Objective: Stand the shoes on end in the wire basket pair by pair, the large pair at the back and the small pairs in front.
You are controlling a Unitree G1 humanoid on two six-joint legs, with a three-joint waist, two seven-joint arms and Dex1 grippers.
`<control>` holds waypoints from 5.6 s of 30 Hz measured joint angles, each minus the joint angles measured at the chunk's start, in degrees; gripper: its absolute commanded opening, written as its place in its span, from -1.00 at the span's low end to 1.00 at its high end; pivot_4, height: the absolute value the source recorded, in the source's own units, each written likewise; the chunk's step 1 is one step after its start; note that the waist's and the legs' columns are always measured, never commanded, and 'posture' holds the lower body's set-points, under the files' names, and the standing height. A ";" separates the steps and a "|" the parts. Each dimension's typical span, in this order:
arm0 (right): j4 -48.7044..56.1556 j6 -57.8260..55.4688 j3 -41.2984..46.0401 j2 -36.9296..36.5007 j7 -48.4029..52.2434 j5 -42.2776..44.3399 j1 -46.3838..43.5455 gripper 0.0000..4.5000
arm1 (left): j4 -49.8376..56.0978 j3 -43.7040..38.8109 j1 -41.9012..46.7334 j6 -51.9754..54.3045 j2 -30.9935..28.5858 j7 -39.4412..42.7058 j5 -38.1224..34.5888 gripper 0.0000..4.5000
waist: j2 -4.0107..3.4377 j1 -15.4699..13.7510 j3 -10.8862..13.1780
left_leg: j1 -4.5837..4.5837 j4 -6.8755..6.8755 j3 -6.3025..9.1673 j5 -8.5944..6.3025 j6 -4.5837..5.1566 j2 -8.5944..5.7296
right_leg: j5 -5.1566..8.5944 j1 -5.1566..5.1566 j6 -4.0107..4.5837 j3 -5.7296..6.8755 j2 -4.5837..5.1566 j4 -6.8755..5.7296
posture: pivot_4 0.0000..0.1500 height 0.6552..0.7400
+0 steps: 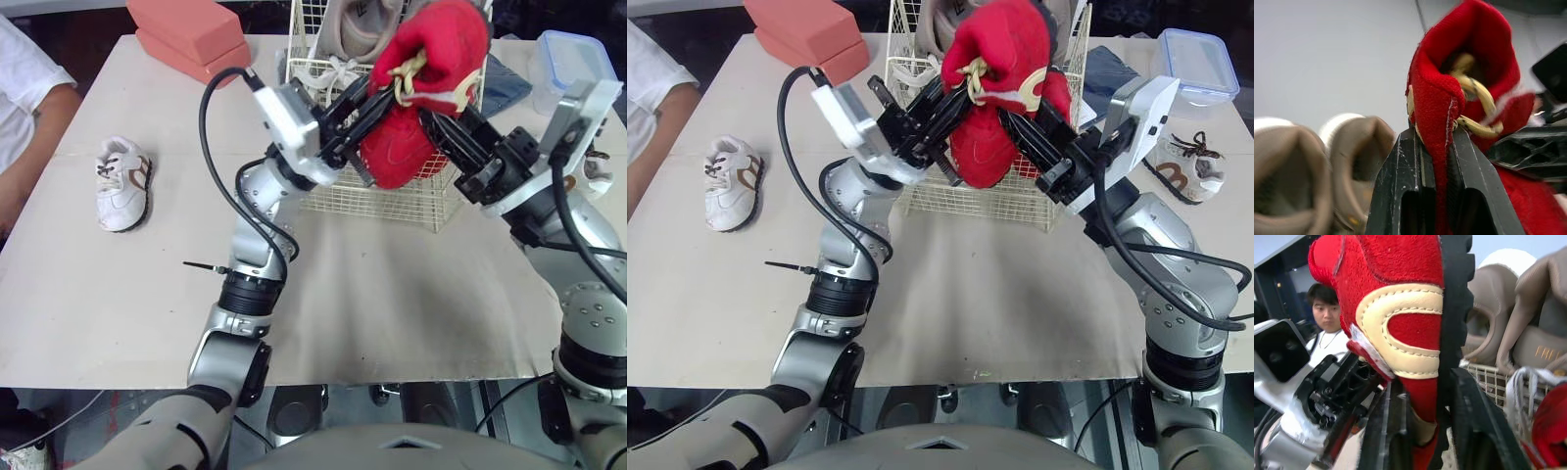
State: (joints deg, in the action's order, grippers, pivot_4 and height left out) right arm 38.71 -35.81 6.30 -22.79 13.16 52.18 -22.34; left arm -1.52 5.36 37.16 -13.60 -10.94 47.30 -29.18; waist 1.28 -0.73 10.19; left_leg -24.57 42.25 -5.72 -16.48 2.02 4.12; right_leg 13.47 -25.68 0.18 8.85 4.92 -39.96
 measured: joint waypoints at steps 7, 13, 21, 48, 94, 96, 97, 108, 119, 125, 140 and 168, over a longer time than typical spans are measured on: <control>-0.35 0.31 1.53 -4.30 5.16 0.69 1.72 -0.94 | 5.12 -3.97 -0.55 17.26 -8.36 8.84 -14.42 0.66 | -0.02 -0.05 0.01 | -0.02 -0.01 0.01 0.00 0.00 0.03 | 0.00 0.00 0.00 0.00 0.01 0.03 | 1.00 -0.27; -1.58 3.75 1.26 -8.23 14.32 -3.11 4.15 -0.94 | 7.75 -6.35 1.33 35.02 -17.57 15.20 -23.39 0.66 | -0.02 -0.13 0.02 | -0.03 0.00 0.05 0.00 0.00 0.01 | 0.01 0.02 -0.02 0.00 0.00 0.04 | 1.00 -0.27; -2.17 7.26 -0.05 -8.78 19.05 -8.44 4.55 -0.94 | 8.92 -3.47 5.96 43.24 -20.13 12.67 -18.59 0.66 | -0.03 -0.11 0.02 | 0.00 -0.02 0.02 0.00 -0.01 -0.02 | 0.01 0.01 -0.02 -0.03 -0.01 0.03 | 1.00 -0.27; -1.70 7.39 0.93 -6.12 16.89 -9.29 3.56 0.99 | 7.66 -10.09 7.23 39.16 -11.53 -2.21 -8.93 -0.90 | -0.04 -0.10 0.03 | 0.00 -0.03 0.01 0.01 -0.01 0.00 | 0.00 0.00 -0.01 -0.05 0.01 0.03 | 1.00 -0.27; 0.77 9.87 4.43 -6.20 12.89 -9.46 11.80 1.00 | 14.33 -8.79 -4.93 42.00 -4.73 -23.36 5.16 0.99 | -0.15 -0.06 -0.05 | 0.21 -0.07 -0.09 0.00 -0.01 0.01 | 0.01 0.06 -0.01 -0.18 0.02 -0.07 | 1.00 -0.27; 0.77 9.90 4.44 -6.27 13.13 -9.46 11.92 1.00 | 14.68 -8.73 -5.35 41.96 -5.01 -23.80 5.52 0.99 | -0.18 -0.03 -0.07 | 0.26 -0.07 -0.13 0.00 -0.01 0.02 | 0.02 0.07 -0.02 -0.23 0.00 -0.09 | 1.00 -0.27; 0.77 9.90 4.46 -6.31 13.22 -9.46 11.98 1.00 | 14.69 -8.80 -5.42 41.92 -5.09 -23.90 5.53 0.99 | -0.18 -0.02 -0.07 | 0.29 -0.08 -0.15 0.00 -0.01 0.03 | 0.02 0.08 -0.02 -0.25 0.00 -0.10 | 1.00 -0.27; -6.73 14.21 15.54 -8.90 15.84 -10.88 17.88 1.00 | 22.92 -14.65 -10.41 42.64 -10.92 -20.08 -0.93 0.99 | -0.18 -0.16 -0.06 | 0.20 -0.06 -0.16 0.00 -0.01 0.04 | 0.02 0.06 -0.02 -0.22 0.02 -0.04 | 1.00 -0.27; -37.45 19.73 21.02 -17.87 20.17 -22.66 16.56 1.00 | 22.50 -13.63 -0.84 48.33 -24.35 2.02 -14.48 0.99 | -0.21 -0.14 -0.06 | 0.23 -0.08 -0.21 0.00 -0.01 -0.03 | 0.06 0.06 -0.09 -0.25 0.01 -0.03 | 1.00 -0.27; -56.59 21.92 21.55 -21.77 25.67 -24.11 10.00 1.00 | 22.31 -11.94 0.33 57.14 -29.15 5.41 -20.30 0.99 | -0.26 0.23 -0.02 | 0.40 -0.20 -0.37 0.00 -0.02 0.03 | 0.11 0.06 -0.17 -0.42 -0.04 -0.05 | 1.00 -0.27; -99.86 28.59 14.01 -26.58 35.77 -34.37 -16.12 1.00 | 28.78 -15.24 3.06 70.71 -34.12 -3.43 -35.87 0.99 | -0.33 0.09 0.02 | 0.48 -0.21 -0.49 0.02 -0.04 0.04 | 0.02 0.07 -0.03 -0.54 0.02 -0.07 | 1.00 -0.27; -90.73 34.66 18.47 -27.44 40.55 -32.13 -12.94 -0.99 | 29.70 -14.11 1.48 70.43 -36.03 -6.76 -39.10 1.00 | -0.50 0.00 0.12 | 0.49 -0.18 -0.54 0.02 -0.06 0.04 | 0.02 0.07 -0.03 -0.59 0.06 -0.12 | 1.00 -0.27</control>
State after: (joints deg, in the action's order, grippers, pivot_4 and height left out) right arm -52.02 -1.15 24.78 -50.22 53.71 20.05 -35.28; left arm 28.18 -8.75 38.65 56.83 -46.97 40.54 -68.28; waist 0.77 -0.73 10.31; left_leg -24.08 42.07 -6.26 -16.46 1.97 4.16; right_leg 13.49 -25.60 0.15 8.26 4.98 -40.07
